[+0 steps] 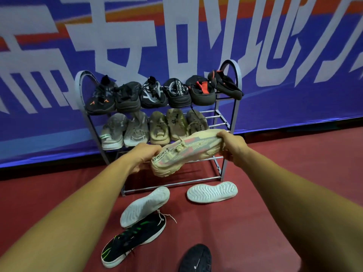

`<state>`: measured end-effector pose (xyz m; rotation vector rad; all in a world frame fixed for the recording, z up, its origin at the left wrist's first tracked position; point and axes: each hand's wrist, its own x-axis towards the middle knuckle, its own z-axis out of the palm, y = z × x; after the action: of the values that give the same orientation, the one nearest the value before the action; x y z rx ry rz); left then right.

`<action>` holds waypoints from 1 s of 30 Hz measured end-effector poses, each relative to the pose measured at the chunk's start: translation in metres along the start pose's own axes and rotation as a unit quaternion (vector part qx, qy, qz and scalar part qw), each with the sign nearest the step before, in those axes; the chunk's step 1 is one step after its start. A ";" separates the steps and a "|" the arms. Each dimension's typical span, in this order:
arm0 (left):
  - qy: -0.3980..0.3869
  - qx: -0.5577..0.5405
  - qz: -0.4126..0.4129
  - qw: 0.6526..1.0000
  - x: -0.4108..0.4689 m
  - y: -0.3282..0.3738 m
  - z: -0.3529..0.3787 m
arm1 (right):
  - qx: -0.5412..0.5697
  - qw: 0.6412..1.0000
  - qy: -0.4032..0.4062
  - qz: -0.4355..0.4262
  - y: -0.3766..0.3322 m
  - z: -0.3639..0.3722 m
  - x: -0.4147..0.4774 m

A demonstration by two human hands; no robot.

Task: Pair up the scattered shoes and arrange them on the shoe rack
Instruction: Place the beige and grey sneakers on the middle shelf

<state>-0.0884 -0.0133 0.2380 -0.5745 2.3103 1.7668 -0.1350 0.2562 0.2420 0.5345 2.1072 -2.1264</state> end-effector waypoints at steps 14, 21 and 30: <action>-0.036 -0.031 0.042 0.998 0.007 0.013 0.034 | 0.251 0.965 0.045 0.056 0.000 -0.025 0.009; -0.029 0.034 0.028 0.999 0.017 0.003 0.039 | 0.297 0.951 0.061 0.060 -0.003 -0.023 0.015; -0.034 0.065 0.013 0.997 0.026 -0.009 0.039 | 0.339 0.937 0.049 0.066 -0.011 -0.023 0.028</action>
<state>-0.1122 0.0173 0.2099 -0.4583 2.3743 1.6059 -0.1604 0.2839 0.2446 0.8224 1.2647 -2.7562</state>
